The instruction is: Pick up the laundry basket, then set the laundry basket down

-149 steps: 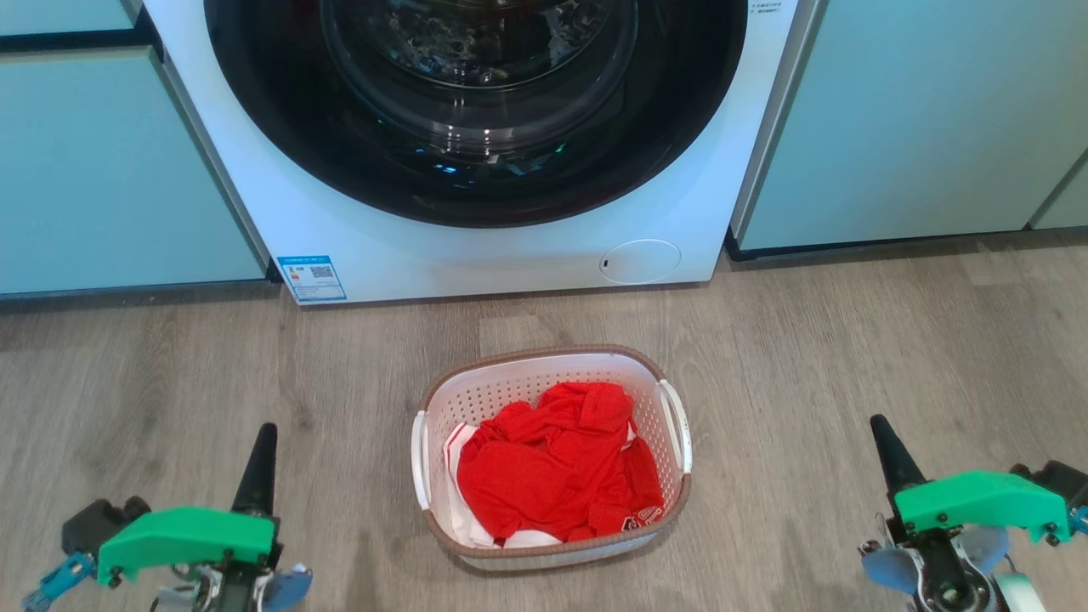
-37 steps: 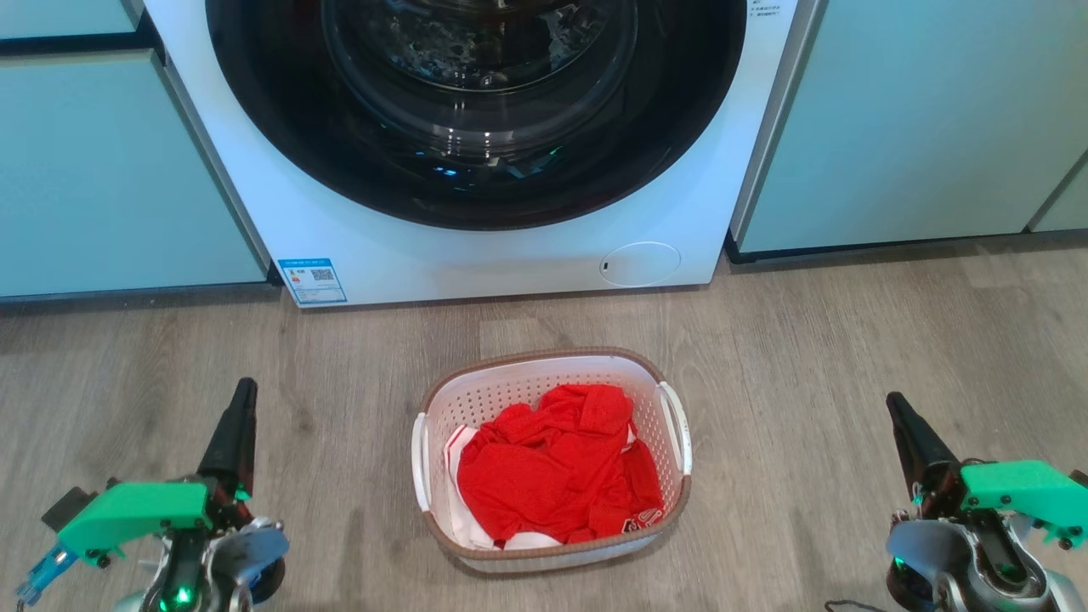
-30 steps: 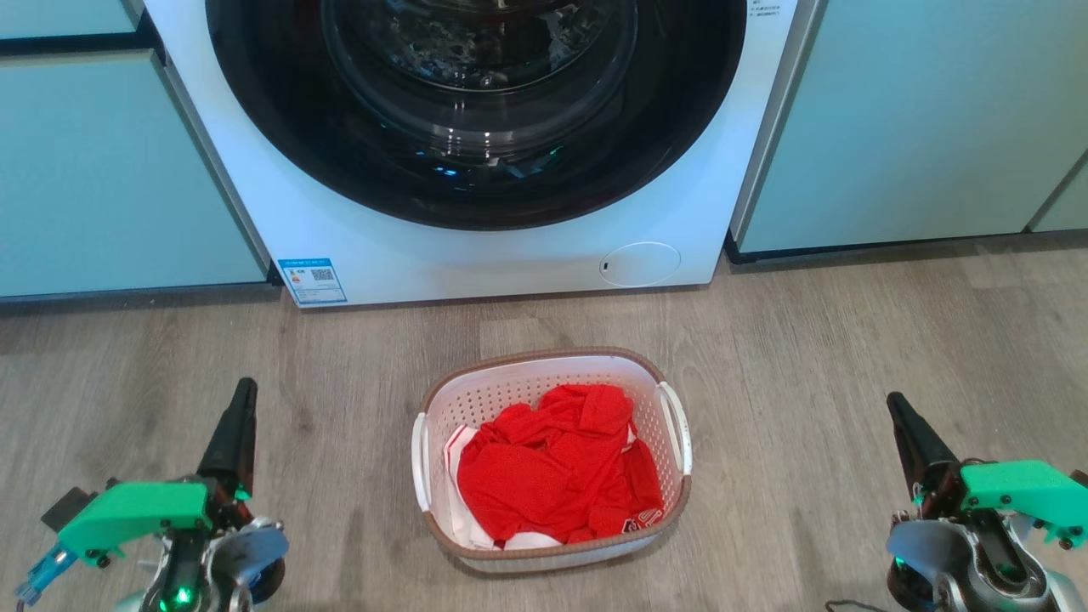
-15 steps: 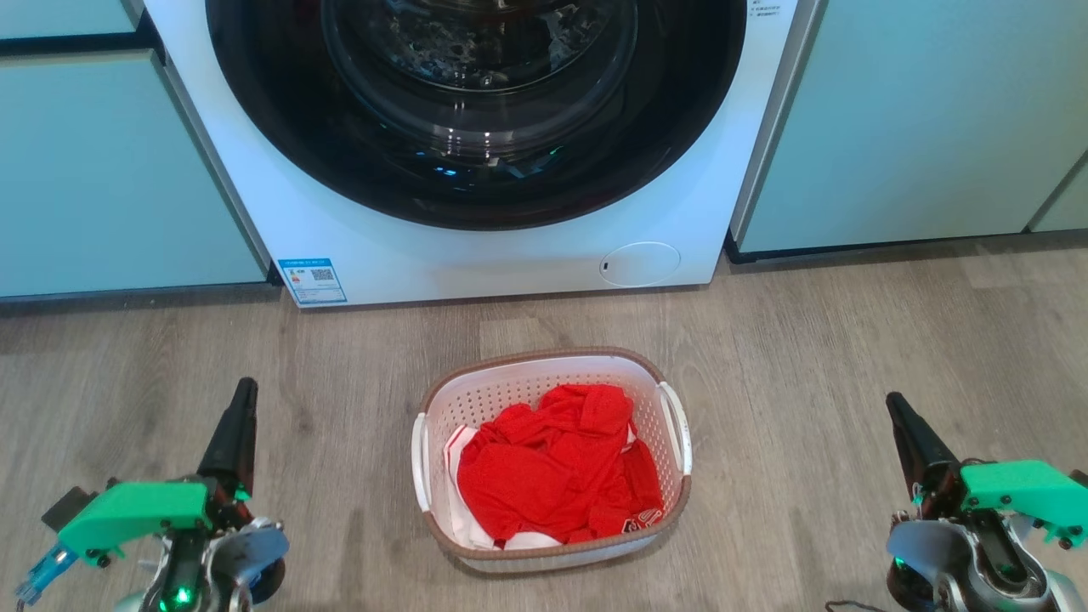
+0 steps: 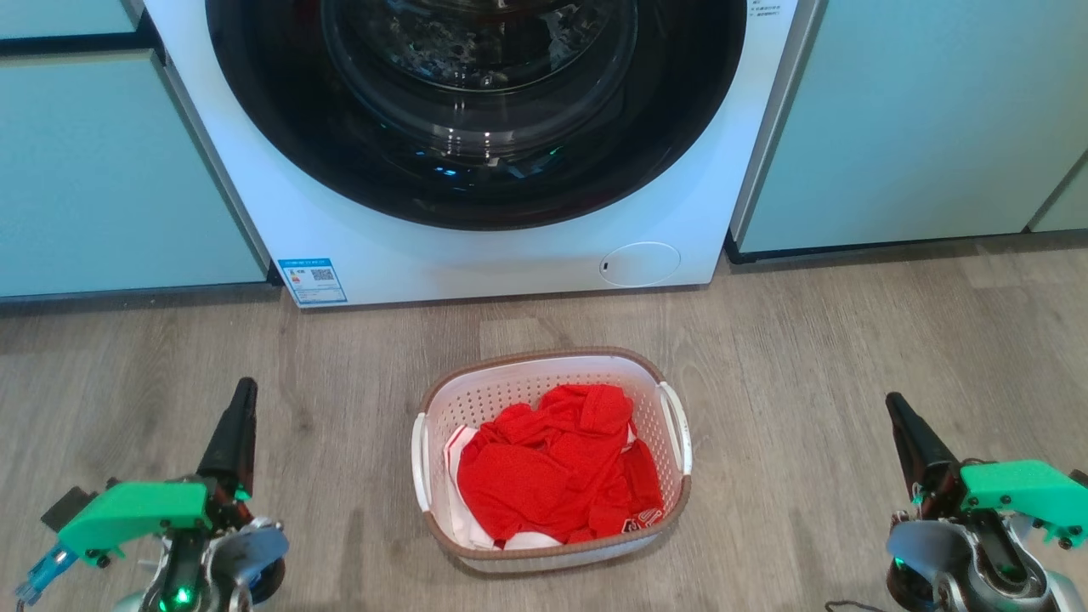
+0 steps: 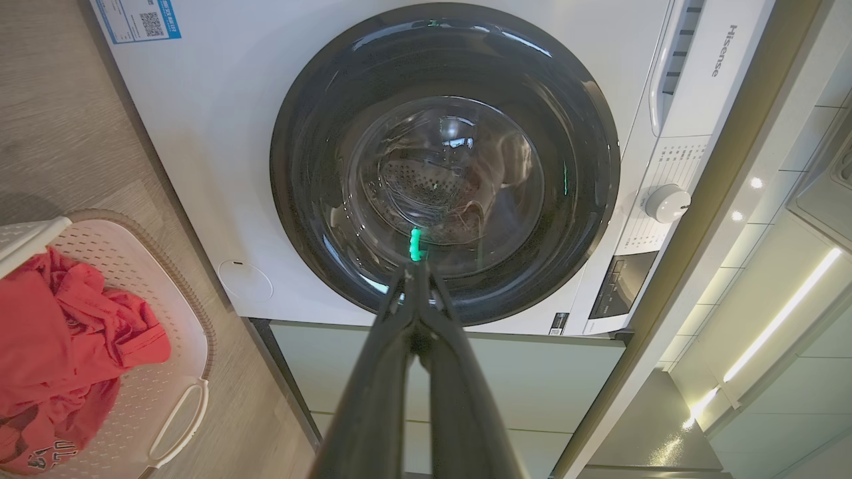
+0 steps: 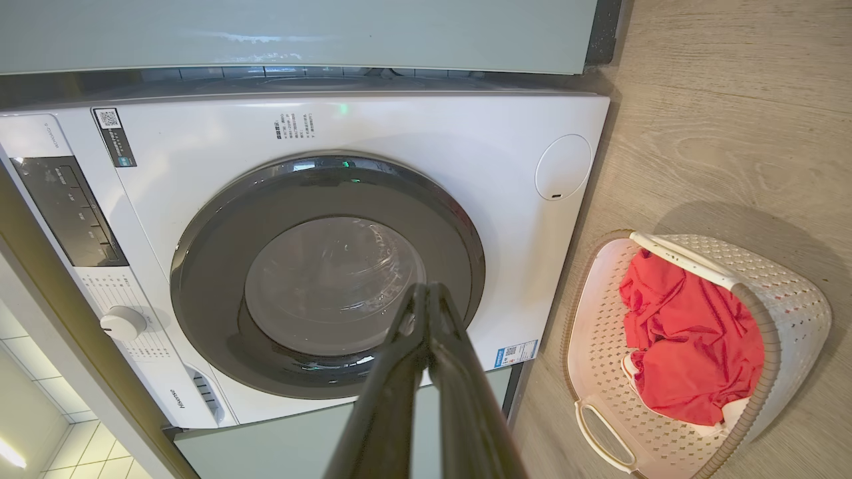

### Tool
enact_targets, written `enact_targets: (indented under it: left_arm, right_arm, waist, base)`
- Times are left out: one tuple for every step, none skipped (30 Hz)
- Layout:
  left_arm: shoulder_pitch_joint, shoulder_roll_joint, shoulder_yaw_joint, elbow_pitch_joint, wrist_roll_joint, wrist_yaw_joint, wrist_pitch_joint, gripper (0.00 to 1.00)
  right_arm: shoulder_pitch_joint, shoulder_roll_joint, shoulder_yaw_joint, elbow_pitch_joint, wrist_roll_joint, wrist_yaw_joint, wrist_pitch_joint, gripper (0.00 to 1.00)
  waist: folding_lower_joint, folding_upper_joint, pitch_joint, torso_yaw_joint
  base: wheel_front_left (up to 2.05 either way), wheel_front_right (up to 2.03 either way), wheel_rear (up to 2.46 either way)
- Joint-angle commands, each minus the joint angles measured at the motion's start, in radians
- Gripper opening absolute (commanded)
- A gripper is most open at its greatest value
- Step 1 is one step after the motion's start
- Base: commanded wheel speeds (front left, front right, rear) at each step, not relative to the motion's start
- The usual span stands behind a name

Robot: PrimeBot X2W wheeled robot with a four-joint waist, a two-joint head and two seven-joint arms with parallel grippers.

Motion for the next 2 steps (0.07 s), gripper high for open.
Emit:
enact_targets:
  left_arm:
    - [-0.056,0.007,0.035,-0.029,0.008,-0.007,0.004,0.00]
    - [-0.056,0.007,0.035,-0.029,0.008,-0.007,0.004,0.00]
  right_arm:
    - [-0.049,-0.006,0.017,-0.036,-0.007,-0.001,0.005,0.00]
    - [-0.049,-0.006,0.017,-0.036,-0.007,-0.001,0.005,0.00]
  waist:
    - [0.0000,0.0000,0.000,0.000]
    - [0.0000,0.0000,0.000,0.000]
  base:
    - [0.00,0.00,0.00]
    - [0.00,0.00,0.00]
